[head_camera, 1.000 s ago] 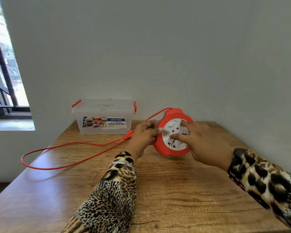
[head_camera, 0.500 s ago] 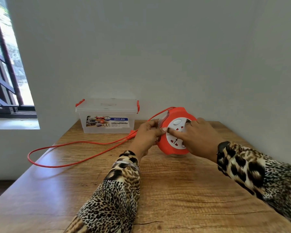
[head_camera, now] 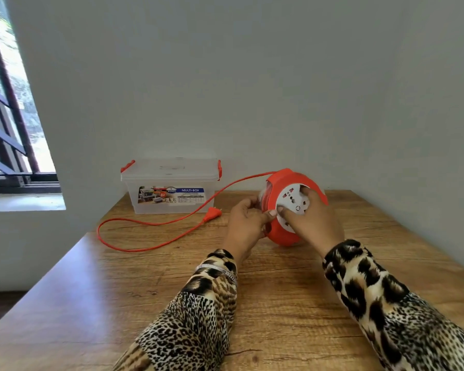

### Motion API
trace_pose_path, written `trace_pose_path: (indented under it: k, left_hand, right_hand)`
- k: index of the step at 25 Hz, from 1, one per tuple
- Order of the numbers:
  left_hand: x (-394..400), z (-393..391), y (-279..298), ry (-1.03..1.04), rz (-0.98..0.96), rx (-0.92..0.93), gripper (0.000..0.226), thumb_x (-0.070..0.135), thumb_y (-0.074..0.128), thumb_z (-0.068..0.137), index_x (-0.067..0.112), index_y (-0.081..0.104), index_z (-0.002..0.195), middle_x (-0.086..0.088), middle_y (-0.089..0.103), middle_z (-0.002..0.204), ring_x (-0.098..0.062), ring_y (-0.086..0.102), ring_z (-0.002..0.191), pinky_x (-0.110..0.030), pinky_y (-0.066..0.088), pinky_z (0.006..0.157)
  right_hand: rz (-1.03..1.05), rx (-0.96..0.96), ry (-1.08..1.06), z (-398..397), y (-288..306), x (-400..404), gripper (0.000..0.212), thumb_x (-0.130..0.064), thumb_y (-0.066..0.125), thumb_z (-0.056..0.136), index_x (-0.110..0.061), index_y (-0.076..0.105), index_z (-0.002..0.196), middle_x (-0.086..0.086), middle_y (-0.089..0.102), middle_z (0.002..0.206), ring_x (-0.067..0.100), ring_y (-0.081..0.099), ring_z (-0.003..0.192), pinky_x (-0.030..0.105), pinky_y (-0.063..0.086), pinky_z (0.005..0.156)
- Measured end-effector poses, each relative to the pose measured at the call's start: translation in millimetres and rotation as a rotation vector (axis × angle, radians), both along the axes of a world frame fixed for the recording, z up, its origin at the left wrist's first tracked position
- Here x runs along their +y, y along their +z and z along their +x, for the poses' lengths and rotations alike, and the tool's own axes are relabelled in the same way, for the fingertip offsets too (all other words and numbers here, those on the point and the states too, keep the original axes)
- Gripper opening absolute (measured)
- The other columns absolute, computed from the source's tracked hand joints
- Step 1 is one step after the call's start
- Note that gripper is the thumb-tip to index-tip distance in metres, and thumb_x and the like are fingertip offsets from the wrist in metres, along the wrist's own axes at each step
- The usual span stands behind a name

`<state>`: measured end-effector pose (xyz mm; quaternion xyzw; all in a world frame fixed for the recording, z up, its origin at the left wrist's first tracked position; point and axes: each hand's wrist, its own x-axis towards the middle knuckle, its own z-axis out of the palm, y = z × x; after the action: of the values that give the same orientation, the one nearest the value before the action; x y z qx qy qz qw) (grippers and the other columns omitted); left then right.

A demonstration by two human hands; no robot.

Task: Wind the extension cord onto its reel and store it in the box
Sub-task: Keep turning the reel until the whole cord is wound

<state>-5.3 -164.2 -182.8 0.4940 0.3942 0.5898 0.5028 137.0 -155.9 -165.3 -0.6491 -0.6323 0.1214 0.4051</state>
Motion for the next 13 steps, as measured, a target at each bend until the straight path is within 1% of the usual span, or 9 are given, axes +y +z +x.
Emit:
trace_pose_path:
  k: [1,2,4,5,7,9,11,12,13]
  left_hand:
    - [-1,0,0,0.001,0.002,-0.002,0.038,0.005,0.069,0.085,0.005,0.056,0.121,-0.018,0.069,0.106,-0.024,0.069,0.088,-0.035,0.06,0.069]
    - [-1,1,-1,0.001,0.005,-0.005,0.038,0.003,0.069,0.085,0.004,0.055,0.121,-0.015,0.068,0.104,-0.022,0.068,0.086,-0.035,0.059,0.069]
    - [-4,3,-1,0.002,0.009,-0.006,0.039,0.002,0.069,0.084,0.002,0.054,0.12,-0.009,0.066,0.099,-0.02,0.066,0.083,-0.037,0.058,0.071]
    - [-4,4,-1,0.003,0.015,-0.007,0.038,0.001,0.069,0.084,0.002,0.055,0.12,-0.007,0.065,0.097,-0.018,0.065,0.081,-0.035,0.057,0.07]
    - [-4,2,0,0.008,0.04,-0.004,0.034,0.001,0.068,0.086,0.003,0.057,0.118,-0.006,0.066,0.096,-0.014,0.065,0.078,-0.027,0.058,0.065]
    - [-2,-1,2,0.016,0.063,0.003,0.031,0.001,0.064,0.088,0.006,0.059,0.118,-0.01,0.069,0.101,-0.012,0.066,0.08,-0.021,0.057,0.063]
    - [0,-5,4,0.011,0.064,-0.027,0.035,0.001,0.06,0.091,0.008,0.059,0.125,-0.01,0.069,0.111,-0.015,0.067,0.092,-0.019,0.057,0.066]
    - [2,-8,5,0.005,0.056,-0.048,0.039,0.001,0.059,0.091,0.008,0.056,0.129,-0.009,0.068,0.117,-0.017,0.066,0.1,-0.018,0.057,0.068]
    - [3,-10,6,0.002,0.045,-0.065,0.043,0.001,0.058,0.092,0.008,0.053,0.134,-0.008,0.065,0.124,-0.019,0.064,0.109,-0.018,0.057,0.072]
  right_hand:
    - [-0.093,0.22,0.05,-2,4,0,0.079,-0.059,0.064,0.078,-0.023,0.034,0.143,0.007,0.054,0.135,0.026,0.06,0.108,0.033,0.053,0.074]
    - [-0.194,0.467,0.088,-4,9,-1,0.074,-0.052,0.065,0.081,-0.019,0.038,0.141,0.009,0.057,0.13,0.023,0.063,0.095,0.027,0.053,0.06]
    - [-0.378,0.8,0.113,-3,17,-3,0.047,-0.04,0.062,0.088,-0.013,0.051,0.125,0.01,0.067,0.094,0.013,0.056,0.057,0.02,0.039,0.036]
    - [-0.446,0.885,0.13,-4,20,-6,0.035,-0.035,0.058,0.091,-0.012,0.054,0.117,0.008,0.065,0.076,0.012,0.051,0.048,0.021,0.034,0.035]
    - [-0.518,0.964,0.204,-3,24,-14,0.023,-0.027,0.051,0.095,-0.01,0.055,0.11,0.006,0.065,0.066,0.013,0.054,0.046,0.024,0.034,0.042]
    - [-0.518,0.918,0.262,-1,24,-23,0.024,-0.023,0.05,0.096,-0.007,0.055,0.112,0.007,0.073,0.079,0.012,0.063,0.053,0.024,0.039,0.046]
    - [-0.377,0.73,0.224,4,24,-31,0.029,-0.022,0.055,0.094,-0.006,0.05,0.117,0.008,0.073,0.097,0.011,0.065,0.063,0.02,0.042,0.045]
    - [-0.22,0.507,0.172,7,22,-34,0.031,-0.021,0.057,0.092,-0.009,0.046,0.119,0.008,0.069,0.104,0.011,0.063,0.07,0.016,0.042,0.045]
    - [-0.002,0.151,0.115,12,18,-36,0.032,-0.019,0.059,0.09,-0.014,0.045,0.119,0.007,0.063,0.111,0.012,0.061,0.078,0.014,0.043,0.052]
